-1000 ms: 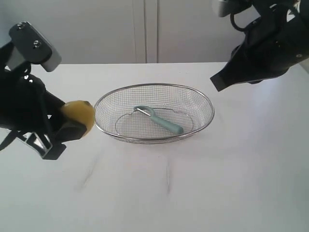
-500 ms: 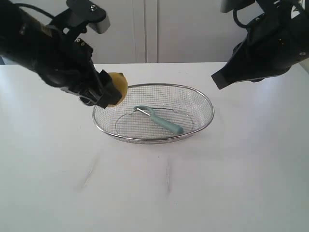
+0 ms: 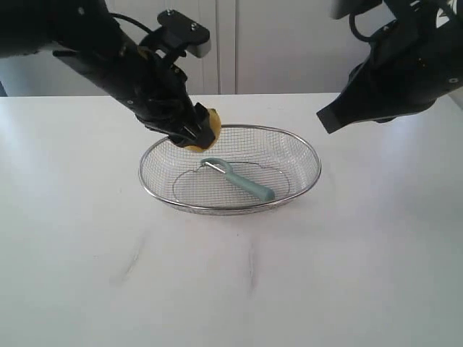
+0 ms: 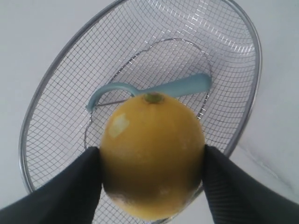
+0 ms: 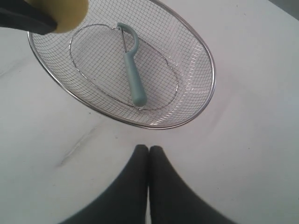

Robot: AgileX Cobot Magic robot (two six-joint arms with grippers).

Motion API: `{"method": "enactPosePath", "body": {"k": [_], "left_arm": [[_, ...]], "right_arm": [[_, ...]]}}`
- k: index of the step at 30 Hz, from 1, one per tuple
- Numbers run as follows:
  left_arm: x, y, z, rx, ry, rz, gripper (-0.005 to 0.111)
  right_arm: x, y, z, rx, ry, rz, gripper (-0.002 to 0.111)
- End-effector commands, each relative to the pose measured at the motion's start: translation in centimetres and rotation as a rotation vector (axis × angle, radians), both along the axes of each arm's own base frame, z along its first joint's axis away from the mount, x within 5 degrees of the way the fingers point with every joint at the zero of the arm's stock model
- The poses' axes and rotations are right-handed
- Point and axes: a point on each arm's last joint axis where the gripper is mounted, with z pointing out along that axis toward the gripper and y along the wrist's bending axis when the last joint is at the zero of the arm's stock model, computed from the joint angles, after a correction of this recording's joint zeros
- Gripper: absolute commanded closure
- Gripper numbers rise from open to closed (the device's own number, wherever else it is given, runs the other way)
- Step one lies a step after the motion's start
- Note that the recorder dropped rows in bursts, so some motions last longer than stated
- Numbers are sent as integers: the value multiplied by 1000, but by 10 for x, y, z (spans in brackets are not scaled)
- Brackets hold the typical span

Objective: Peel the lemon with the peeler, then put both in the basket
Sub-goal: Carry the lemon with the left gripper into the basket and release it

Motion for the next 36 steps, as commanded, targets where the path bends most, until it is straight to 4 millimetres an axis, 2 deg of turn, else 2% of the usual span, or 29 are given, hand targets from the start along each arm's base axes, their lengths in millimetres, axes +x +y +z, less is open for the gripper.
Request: {"method": "enactPosePath", "body": {"k": [1,4,11,21,32,36], "left_arm": [[17,-9,-22,-10,4,28,107],[27,-14,-41,-4,7,41,107],[51,-18,-72,-21,-53,89,107],[61,-20,-113,69,-33,65,107],[63,-21,-124,82,-15,64,106],[63,-21,-124,81,-17,65,89]], "right_arm": [[-2,-2,1,2,-3,-5,108],[-1,-2,1,4,-6,-6,108],[-1,-2,1,3,-5,-6,108],[-1,-2,1,3,-5,-6,108],[-1,-2,1,3,-5,-6,108],[-1,-2,1,3,-5,-6,108]]}}
